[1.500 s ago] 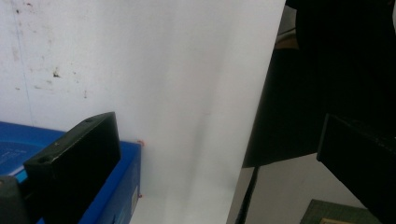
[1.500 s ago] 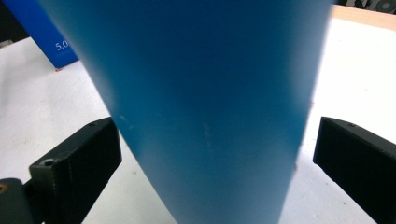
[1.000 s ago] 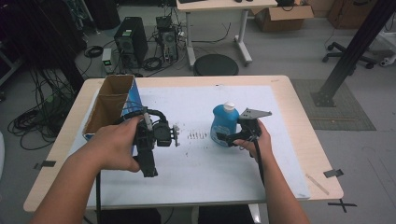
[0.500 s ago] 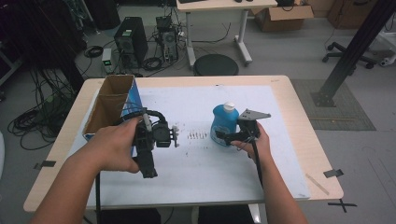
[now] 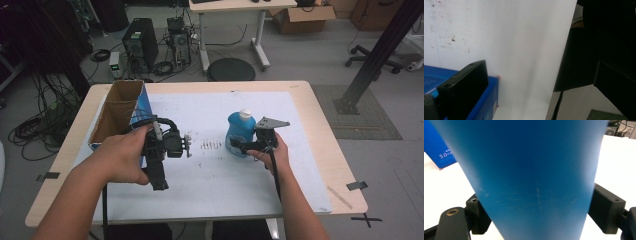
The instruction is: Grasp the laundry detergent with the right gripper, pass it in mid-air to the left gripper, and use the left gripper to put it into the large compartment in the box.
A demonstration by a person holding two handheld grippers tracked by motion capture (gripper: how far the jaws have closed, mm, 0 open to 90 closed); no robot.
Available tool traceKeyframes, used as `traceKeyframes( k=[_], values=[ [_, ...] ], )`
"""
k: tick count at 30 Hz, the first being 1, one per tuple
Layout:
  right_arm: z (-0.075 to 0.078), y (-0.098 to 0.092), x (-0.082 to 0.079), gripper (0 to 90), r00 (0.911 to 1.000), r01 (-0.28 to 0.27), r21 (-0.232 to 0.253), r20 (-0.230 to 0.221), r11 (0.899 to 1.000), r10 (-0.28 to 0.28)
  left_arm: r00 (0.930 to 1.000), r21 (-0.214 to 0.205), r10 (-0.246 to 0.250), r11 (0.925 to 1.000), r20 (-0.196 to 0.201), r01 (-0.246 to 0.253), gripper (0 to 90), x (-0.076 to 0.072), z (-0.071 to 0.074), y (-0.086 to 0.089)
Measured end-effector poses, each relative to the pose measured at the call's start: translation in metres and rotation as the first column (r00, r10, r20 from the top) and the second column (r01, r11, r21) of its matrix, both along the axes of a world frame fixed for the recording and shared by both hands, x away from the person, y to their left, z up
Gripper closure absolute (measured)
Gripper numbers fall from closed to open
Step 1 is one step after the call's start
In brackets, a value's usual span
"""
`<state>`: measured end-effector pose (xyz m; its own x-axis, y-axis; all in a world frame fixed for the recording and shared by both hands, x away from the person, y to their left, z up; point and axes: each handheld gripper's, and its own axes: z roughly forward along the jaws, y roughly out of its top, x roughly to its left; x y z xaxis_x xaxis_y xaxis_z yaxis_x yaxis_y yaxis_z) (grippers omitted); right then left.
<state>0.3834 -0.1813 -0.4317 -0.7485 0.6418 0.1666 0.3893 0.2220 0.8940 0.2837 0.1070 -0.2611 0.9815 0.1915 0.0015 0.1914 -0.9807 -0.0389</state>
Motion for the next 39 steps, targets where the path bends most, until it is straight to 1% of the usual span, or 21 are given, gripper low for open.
traceKeyframes(
  k=[6, 15, 17, 20, 23, 25, 26, 28, 31, 37, 39],
  values=[
    [-0.0002, 0.0006, 0.0002, 21.7, 1.0, -0.004, 0.003, 0.003, 1.0, 0.004, 1.0, -0.005, -0.002, 1.0, 0.002, 0.002, 0.2, 0.0002, 0.0001, -0.0009],
    [-0.0008, 0.002, 0.0005, 31.8, 1.0, -0.007, 0.001, 0.007, 1.0, 0.007, 1.0, -0.004, -0.004, 1.0, 0.0, 0.004, 0.2, 0.0009, 0.0, -0.0015],
    [-0.0009, 0.0019, 0.0006, 35.3, 0.9999, -0.006, -0.001, 0.009, 1.0, 0.006, 1.0, -0.005, -0.005, 1.0, 0.001, 0.005, 0.2, 0.001, 0.0, -0.0014],
    [-0.0012, 0.0021, 0.0008, 38.6, 0.9999, -0.014, 0.003, 0.01, 1.0, 0.014, 1.0, -0.003, -0.004, 1.0, 0.001, 0.004, 0.2, 0.0014, 0.0001, -0.0013],
    [-0.0013, 0.003, 0.0008, 40.1, 0.9996, -0.018, -0.007, 0.02, 1.0, 0.019, 1.0, -0.003, -0.003, 1.0, 0.001, 0.003, 0.2, 0.0017, 0.0003, -0.0014],
    [-0.0017, 0.002, 0.0013, 41.2, 0.9995, -0.023, -0.002, 0.02, 1.0, 0.023, 1.0, -0.003, -0.001, 1.0, 0.002, 0.001, 0.2, 0.0019, 0.0007, -0.0017],
    [-0.0017, 0.0012, 0.0018, 41.7, 0.9994, -0.026, -0.004, 0.024, 1.0, 0.026, 1.0, -0.005, -0.001, 1.0, 0.002, 0.001, 0.2, 0.0019, 0.0007, -0.0018],
    [-0.0004, 0.0023, 0.0014, 43.0, 0.9986, -0.037, -0.029, 0.036, 0.999, 0.038, 1.0, -0.003, -0.003, 1.0, 0.002, 0.003, 0.2, 0.0023, 0.0008, -0.0024],
    [0.0009, 0.0033, 0.0009, 44.2, 0.9979, -0.041, -0.052, 0.048, 0.998, 0.043, 1.0, -0.007, -0.004, 1.0, 0.004, 0.004, 0.2, 0.0028, 0.0003, -0.0037],
    [0.0025, 0.0036, 0.0, 45.0, 0.9978, -0.038, -0.061, 0.053, 0.997, 0.041, 1.0, -0.005, -0.009, 0.9999, 0.002, 0.009, 0.2, 0.0032, 0.0003, -0.0074],
    [0.0036, 0.003, -0.0004, 45.0, 0.9974, -0.048, -0.058, 0.051, 0.997, 0.051, 0.9999, -0.004, -0.013, 0.9999, 0.004, 0.013, 0.2, 0.004, 0.0008, -0.0072]
  ],
)
